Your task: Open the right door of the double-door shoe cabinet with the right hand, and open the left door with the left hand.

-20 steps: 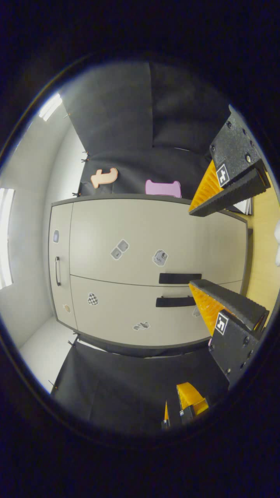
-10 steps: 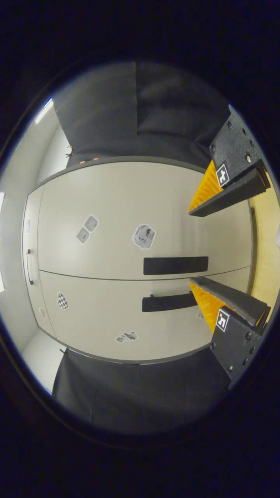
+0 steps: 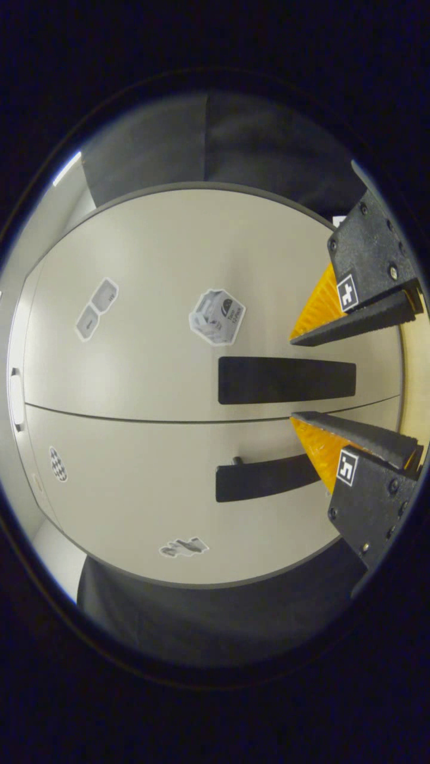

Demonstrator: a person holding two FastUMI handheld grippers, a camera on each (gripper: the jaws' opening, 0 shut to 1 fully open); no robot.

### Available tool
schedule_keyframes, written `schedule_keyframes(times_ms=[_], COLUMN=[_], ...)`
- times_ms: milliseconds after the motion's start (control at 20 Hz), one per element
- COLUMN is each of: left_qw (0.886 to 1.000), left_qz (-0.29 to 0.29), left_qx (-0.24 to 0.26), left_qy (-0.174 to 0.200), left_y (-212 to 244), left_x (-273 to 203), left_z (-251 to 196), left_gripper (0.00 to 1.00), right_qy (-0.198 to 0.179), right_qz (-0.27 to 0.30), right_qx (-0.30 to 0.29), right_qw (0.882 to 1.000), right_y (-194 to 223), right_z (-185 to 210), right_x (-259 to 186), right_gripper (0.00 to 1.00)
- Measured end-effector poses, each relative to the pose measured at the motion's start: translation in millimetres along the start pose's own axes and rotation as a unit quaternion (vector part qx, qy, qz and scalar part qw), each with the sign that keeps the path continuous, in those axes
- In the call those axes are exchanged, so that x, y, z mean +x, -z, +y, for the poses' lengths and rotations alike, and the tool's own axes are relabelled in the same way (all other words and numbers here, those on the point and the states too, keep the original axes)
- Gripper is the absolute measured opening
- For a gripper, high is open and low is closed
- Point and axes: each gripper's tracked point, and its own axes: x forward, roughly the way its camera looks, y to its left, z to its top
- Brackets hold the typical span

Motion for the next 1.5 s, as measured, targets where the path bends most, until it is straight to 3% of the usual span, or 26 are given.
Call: schedule_keyframes(times_ms=[150, 350, 650, 1500], left_qw=[1.000, 1.000, 1.000, 1.000], left_qz=[-0.001, -0.005, -0.009, -0.005], left_qx=[-0.003, -0.008, -0.011, -0.012], left_qy=[-0.008, -0.015, -0.019, -0.016], left_y=[1.3, -0.6, -1.3, 4.5], left_x=[0.2, -3.8, -1.6, -5.8], left_z=[3.4, 11.4, 18.1, 20.8], left_gripper=[0.97, 0.97, 0.97, 0.97], right_qy=[0.005, 0.007, -0.007, -0.040], right_qz=[0.007, 0.010, 0.017, 0.018], right_qx=[0.005, -0.006, -0.006, -0.008], right_qw=[1.000, 1.000, 1.000, 0.999], right_y=[0.7, 0.7, 0.8, 12.6], right_z=[-1.2, -1.3, -1.8, -28.6], right_x=[8.0, 6.9, 3.6, -73.2], right_gripper=[0.51, 0.36, 0.27, 0.25])
